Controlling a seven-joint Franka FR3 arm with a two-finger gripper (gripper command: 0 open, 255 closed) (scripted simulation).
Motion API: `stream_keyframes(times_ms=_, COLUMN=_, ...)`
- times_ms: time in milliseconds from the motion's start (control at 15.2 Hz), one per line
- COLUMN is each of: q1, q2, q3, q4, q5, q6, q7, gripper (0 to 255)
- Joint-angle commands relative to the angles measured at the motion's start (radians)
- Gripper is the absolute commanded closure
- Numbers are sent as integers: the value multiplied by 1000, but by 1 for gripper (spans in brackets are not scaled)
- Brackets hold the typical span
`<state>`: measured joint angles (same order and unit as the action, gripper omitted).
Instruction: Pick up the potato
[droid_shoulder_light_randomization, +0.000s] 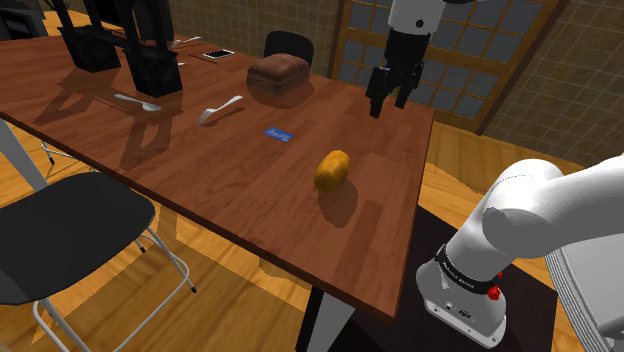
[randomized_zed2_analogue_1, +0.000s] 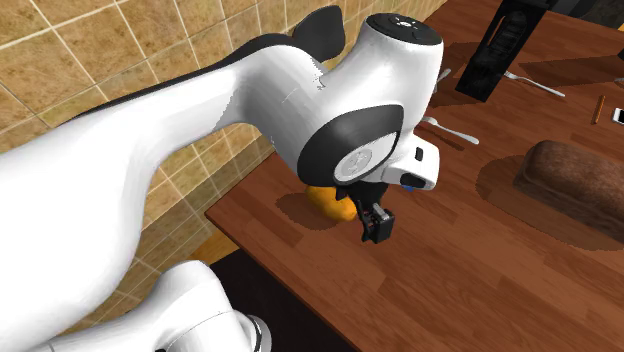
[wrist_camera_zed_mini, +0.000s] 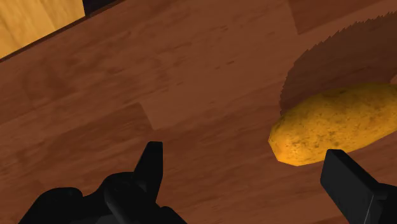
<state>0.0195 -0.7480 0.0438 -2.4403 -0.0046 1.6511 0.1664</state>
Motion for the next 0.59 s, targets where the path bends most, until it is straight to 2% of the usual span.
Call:
stream_keyframes(times_ms=0, q1=0, q2=0, q3=0, q4=0, q5=0, q6=0, q7=0, gripper=0)
stream_keyframes(times_ms=264, q1=-31, q2=-8, q3=123, q4=-64, q5=97, q6=44, q7=295, gripper=0)
stream_keyframes(times_ms=528, q1=-62, q2=33, q3=253, q4=-89, q5=196, q6=108, q7=588, gripper=0)
